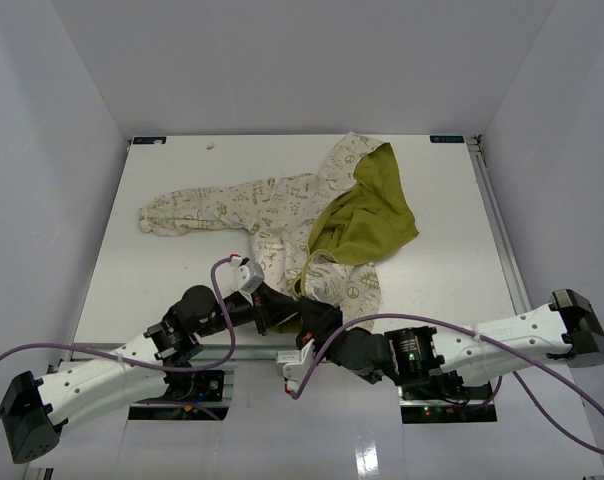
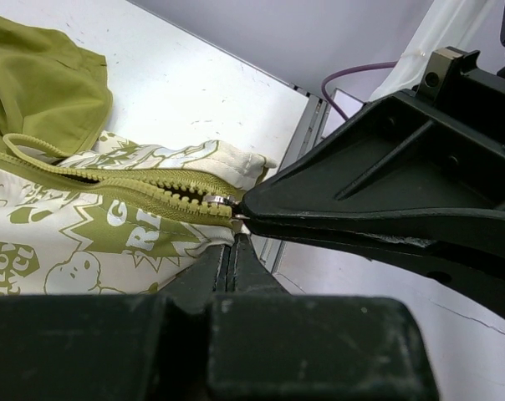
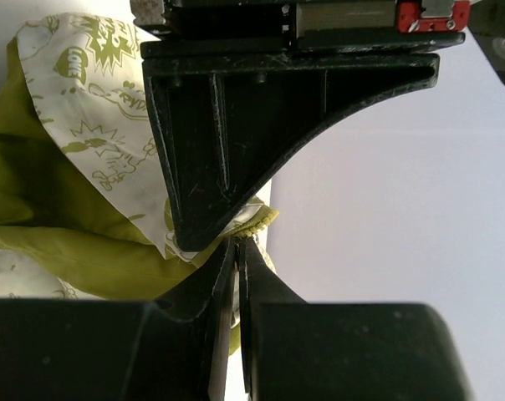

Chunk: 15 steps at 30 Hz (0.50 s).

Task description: Zip up the jacket

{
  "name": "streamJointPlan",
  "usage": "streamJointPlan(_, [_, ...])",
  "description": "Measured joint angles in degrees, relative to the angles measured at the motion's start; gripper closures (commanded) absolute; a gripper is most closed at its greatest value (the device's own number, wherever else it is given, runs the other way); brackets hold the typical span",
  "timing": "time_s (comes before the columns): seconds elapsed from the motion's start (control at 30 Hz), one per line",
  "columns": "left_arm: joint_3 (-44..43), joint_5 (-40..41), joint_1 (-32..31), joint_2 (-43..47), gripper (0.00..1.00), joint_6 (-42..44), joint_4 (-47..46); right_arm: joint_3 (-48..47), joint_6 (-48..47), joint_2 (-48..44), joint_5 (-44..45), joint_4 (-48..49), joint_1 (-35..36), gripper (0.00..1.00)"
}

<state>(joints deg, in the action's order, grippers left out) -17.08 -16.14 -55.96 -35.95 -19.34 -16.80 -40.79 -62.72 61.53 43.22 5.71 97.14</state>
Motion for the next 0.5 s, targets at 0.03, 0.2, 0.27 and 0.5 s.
streamJointPlan(0.03, [0.0,0.1,0.0,0.3,1.0,0.0,0.1,-0.3,0.6,-0.1,-0.7,-0.5,-0.4,0.92])
streamJointPlan(0.2, [0.4,0.0,0.1,1.7,1.0,-0.2,0.2,-0.2,4.8,-1.6,-2.9,-0.9,-1.5,0.92])
streamJointPlan(0.27, [0.5,-0.3,0.1,2.0,1.0,-0.3,0.1,1.5,6.2,-3.4,-4.5,1.0,-2.2,0.92])
streamJointPlan(0.5, [0.5,-0.3,0.1,1.3,1.0,-0.6,-1.5,5.1,10.1,-8.6,-14.3,4.9,-7.6,0.92])
